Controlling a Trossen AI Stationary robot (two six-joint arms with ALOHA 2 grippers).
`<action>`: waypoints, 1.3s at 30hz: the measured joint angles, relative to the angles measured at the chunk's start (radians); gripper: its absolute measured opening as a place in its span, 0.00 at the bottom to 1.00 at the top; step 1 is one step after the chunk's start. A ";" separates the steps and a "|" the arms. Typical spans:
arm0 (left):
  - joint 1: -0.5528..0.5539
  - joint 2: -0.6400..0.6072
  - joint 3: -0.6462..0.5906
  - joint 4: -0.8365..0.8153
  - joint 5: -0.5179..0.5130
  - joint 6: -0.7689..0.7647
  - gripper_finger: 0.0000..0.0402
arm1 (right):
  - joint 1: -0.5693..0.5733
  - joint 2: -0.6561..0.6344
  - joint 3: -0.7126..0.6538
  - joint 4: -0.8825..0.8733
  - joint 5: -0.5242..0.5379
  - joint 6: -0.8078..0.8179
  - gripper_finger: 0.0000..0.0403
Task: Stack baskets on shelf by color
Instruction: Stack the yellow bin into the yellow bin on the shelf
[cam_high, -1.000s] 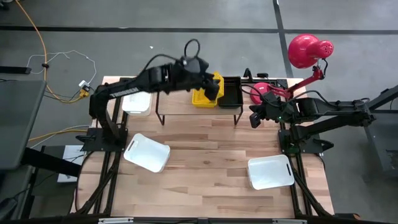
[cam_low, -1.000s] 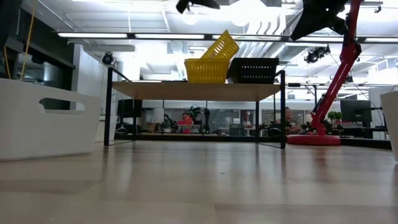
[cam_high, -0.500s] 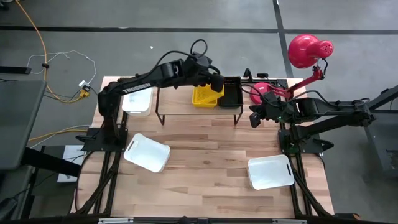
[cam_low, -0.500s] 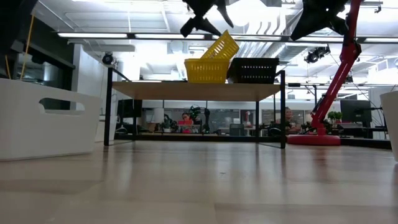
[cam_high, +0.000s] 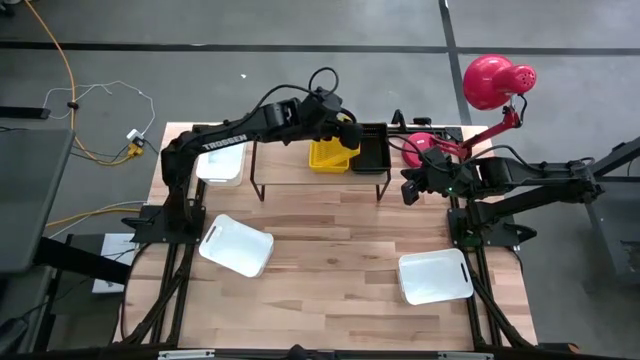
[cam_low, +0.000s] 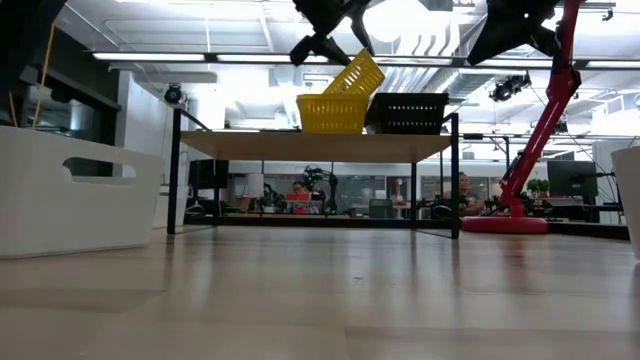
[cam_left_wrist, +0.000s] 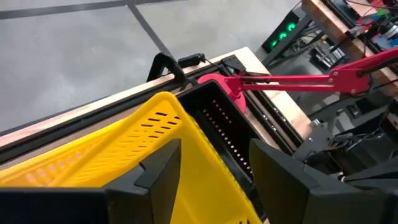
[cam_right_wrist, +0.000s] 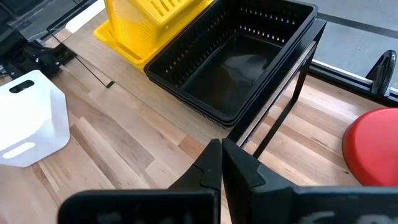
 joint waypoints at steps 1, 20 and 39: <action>0.000 0.004 0.000 0.001 0.003 0.000 0.44 | 0.000 0.000 0.000 0.000 0.000 0.000 0.00; -0.018 0.013 -0.001 0.018 -0.014 0.043 0.03 | 0.000 0.000 0.000 0.001 0.000 0.002 0.00; -0.037 -0.156 -0.001 0.169 0.056 0.221 0.00 | 0.000 0.000 0.000 0.001 0.017 0.002 0.00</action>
